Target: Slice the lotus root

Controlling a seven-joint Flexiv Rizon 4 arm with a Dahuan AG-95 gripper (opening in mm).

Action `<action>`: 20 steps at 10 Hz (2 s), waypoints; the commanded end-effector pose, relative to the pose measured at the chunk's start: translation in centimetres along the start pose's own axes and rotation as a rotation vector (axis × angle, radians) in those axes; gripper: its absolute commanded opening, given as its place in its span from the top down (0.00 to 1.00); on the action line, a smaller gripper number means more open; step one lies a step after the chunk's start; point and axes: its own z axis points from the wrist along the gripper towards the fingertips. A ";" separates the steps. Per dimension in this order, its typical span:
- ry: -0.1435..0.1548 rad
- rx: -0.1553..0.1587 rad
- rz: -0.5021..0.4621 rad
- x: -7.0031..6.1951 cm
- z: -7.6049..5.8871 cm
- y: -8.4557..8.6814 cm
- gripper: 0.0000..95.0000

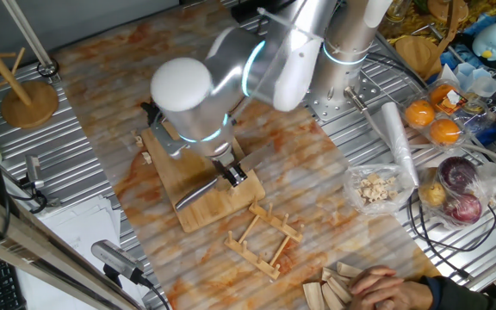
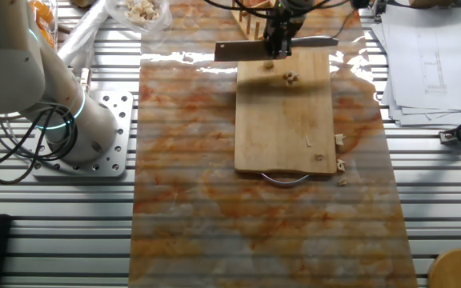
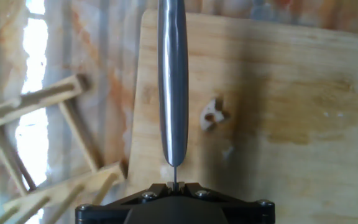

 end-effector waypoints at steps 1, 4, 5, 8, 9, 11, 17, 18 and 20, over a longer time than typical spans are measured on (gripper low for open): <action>-0.013 0.024 -0.015 0.2 -0.1 -0.7 1.00; -0.012 0.014 -0.010 0.4 -0.1 -1.0 1.00; -0.008 0.033 -0.018 0.7 -0.2 -1.2 1.00; 0.001 0.076 -0.024 2.0 -0.7 -2.5 1.00; -0.006 0.086 -0.039 2.4 -0.8 -3.4 1.00; -0.003 0.111 -0.071 3.0 -1.2 -5.2 1.00; -0.049 -0.008 -0.029 0.8 -6.9 -2.0 1.00; -0.050 -0.033 -0.008 -0.3 -8.4 -0.4 1.00; -0.066 -0.054 -0.009 -2.1 -9.8 3.0 1.00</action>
